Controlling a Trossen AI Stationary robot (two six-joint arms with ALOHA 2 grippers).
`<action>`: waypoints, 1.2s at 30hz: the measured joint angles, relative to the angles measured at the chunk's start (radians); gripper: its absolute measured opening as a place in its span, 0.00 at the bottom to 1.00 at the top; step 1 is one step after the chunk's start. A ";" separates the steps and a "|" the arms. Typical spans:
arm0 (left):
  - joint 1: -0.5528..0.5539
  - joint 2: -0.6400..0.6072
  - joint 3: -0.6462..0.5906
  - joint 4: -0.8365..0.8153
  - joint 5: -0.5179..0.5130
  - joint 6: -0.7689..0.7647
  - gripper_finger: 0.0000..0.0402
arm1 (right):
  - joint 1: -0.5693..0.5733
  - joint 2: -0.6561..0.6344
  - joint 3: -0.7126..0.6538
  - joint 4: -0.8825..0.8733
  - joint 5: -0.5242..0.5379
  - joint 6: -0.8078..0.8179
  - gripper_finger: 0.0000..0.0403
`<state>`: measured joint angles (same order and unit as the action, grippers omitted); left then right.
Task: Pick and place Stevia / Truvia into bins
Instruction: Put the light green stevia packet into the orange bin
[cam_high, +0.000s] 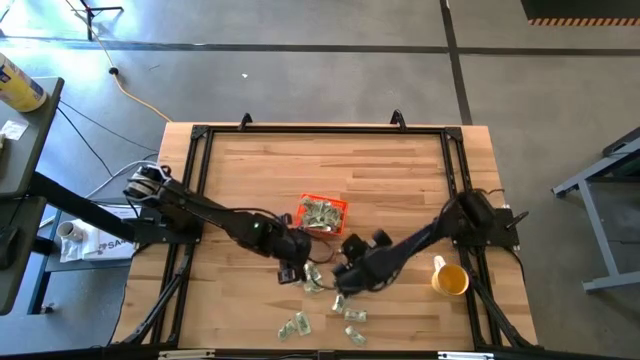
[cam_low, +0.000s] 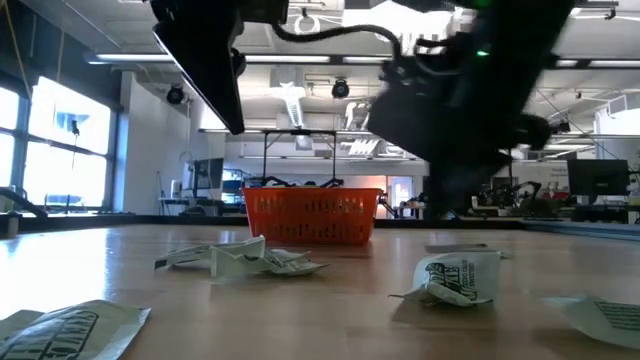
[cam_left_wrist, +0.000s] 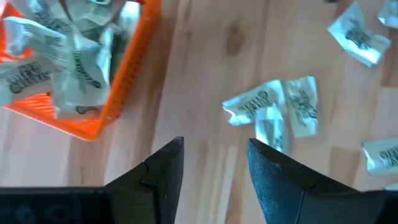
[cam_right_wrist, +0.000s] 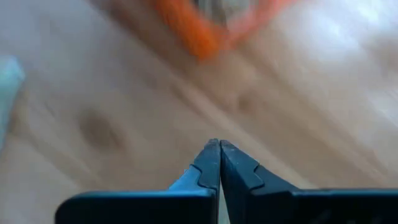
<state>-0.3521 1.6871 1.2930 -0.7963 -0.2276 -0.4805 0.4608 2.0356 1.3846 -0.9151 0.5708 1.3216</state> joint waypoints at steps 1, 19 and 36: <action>-0.008 0.000 0.000 0.000 0.000 -0.001 0.52 | -0.015 -0.013 0.000 0.026 0.012 -0.023 0.00; -0.087 -0.005 0.000 -0.206 -0.125 -0.268 0.52 | -0.159 -0.168 0.004 -0.044 -0.295 -0.662 0.13; -0.087 -0.035 -0.001 -0.444 -0.016 -0.589 0.52 | -0.130 -0.141 -0.188 0.160 -0.452 -1.013 0.73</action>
<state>-0.4393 1.6520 1.2922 -1.2407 -0.2440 -1.0695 0.3304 1.8950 1.1965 -0.7550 0.1192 0.3088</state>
